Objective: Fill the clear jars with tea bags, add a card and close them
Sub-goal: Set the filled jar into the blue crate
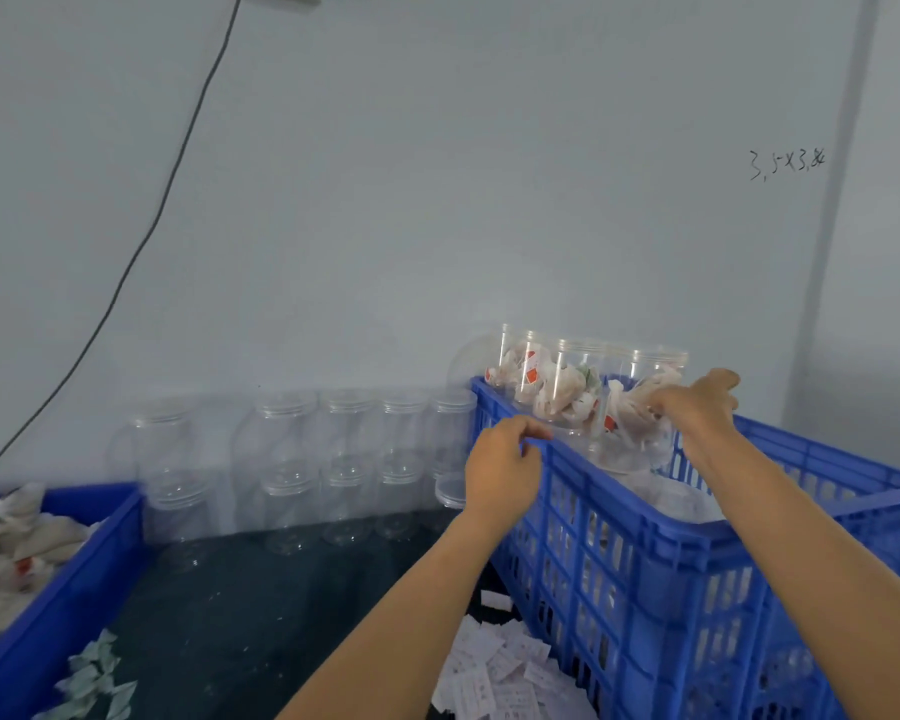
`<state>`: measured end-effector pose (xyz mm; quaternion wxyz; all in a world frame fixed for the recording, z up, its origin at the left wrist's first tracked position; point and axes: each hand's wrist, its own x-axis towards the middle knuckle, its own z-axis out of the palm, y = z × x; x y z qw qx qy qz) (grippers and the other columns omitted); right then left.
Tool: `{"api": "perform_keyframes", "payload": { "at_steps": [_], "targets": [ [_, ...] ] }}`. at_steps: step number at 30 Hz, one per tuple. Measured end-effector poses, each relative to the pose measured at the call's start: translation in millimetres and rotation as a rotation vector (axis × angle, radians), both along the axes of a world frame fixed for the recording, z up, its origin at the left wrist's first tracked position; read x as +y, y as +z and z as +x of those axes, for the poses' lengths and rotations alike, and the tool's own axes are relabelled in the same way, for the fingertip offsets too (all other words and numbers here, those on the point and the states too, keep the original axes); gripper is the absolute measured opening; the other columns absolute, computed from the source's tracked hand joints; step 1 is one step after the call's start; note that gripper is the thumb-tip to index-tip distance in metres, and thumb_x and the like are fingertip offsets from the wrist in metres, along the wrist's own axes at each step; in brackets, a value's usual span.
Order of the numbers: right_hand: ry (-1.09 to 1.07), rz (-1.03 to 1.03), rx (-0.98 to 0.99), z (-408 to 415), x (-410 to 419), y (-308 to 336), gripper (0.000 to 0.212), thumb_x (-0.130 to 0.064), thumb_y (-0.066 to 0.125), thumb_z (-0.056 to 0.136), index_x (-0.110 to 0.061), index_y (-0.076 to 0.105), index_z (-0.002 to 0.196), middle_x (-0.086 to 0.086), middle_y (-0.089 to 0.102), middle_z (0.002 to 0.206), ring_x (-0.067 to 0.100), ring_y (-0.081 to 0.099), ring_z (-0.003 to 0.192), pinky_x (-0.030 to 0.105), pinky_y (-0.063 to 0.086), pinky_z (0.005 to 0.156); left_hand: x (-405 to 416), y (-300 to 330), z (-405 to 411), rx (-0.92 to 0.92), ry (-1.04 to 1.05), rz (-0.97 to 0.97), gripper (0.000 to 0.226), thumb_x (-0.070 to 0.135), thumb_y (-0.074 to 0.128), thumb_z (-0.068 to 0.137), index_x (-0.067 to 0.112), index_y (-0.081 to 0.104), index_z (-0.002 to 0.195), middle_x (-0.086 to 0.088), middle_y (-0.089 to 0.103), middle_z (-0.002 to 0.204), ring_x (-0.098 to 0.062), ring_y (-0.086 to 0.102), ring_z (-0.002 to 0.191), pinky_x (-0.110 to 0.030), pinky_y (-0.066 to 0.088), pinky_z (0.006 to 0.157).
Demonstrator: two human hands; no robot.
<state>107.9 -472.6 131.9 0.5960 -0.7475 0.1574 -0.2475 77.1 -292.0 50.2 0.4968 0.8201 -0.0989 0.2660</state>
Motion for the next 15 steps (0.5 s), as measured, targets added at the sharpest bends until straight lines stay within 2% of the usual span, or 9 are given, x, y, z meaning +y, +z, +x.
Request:
{"api": "perform_keyframes", "payload": {
  "at_steps": [2,4,6,8,12,15],
  "targets": [
    [-0.013,-0.015,-0.192,-17,18,-5,0.068,0.006,0.059,0.082,-0.012,0.027,0.140,0.015,0.034,0.141,0.033,0.041,0.124,0.036,0.048,0.086,24,-9,-4,0.041,0.056,-0.019,0.034,0.002,0.046,0.093,0.031,0.062,0.089,0.012,0.064,0.095,-0.004,0.056,0.068,-0.024,0.048,0.062],
    [0.055,-0.014,-0.320,-32,41,-12,0.060,0.007,0.056,0.082,-0.014,0.036,0.134,0.011,0.041,0.131,0.026,0.048,0.112,0.029,0.047,0.074,46,-18,-9,0.073,0.098,-0.023,0.032,0.001,0.046,0.093,0.028,0.063,0.090,0.010,0.065,0.098,-0.008,0.059,0.086,-0.024,0.050,0.075],
    [0.155,0.005,-0.349,-42,66,-17,0.055,0.005,0.057,0.082,-0.014,0.040,0.130,0.006,0.046,0.119,0.015,0.052,0.091,0.024,0.045,0.064,65,-24,-14,0.097,0.138,-0.040,0.032,0.000,0.046,0.092,0.028,0.062,0.089,0.012,0.064,0.098,-0.008,0.059,0.094,-0.024,0.049,0.082],
    [0.237,0.022,-0.340,-49,90,-22,0.047,0.004,0.055,0.083,-0.016,0.042,0.123,0.003,0.048,0.109,0.005,0.048,0.075,0.021,0.038,0.057,83,-29,-19,0.115,0.165,-0.066,0.033,0.000,0.046,0.092,0.029,0.062,0.089,0.013,0.063,0.099,-0.008,0.059,0.097,-0.024,0.047,0.083],
    [0.338,0.050,-0.294,-54,128,-37,0.046,0.005,0.049,0.085,-0.016,0.042,0.126,-0.005,0.048,0.098,0.007,0.047,0.071,0.021,0.037,0.053,115,-37,-31,0.118,0.189,-0.084,0.033,-0.003,0.046,0.091,0.025,0.064,0.089,0.011,0.064,0.099,-0.010,0.058,0.095,-0.028,0.048,0.086],
    [0.383,0.046,-0.248,-52,148,-48,0.049,0.005,0.049,0.087,-0.016,0.040,0.131,0.002,0.048,0.116,0.013,0.051,0.087,0.023,0.037,0.058,136,-47,-35,0.151,0.212,-0.106,0.031,0.000,0.046,0.094,0.025,0.063,0.091,0.009,0.064,0.104,-0.013,0.059,0.098,-0.032,0.050,0.089]
  ]
}}
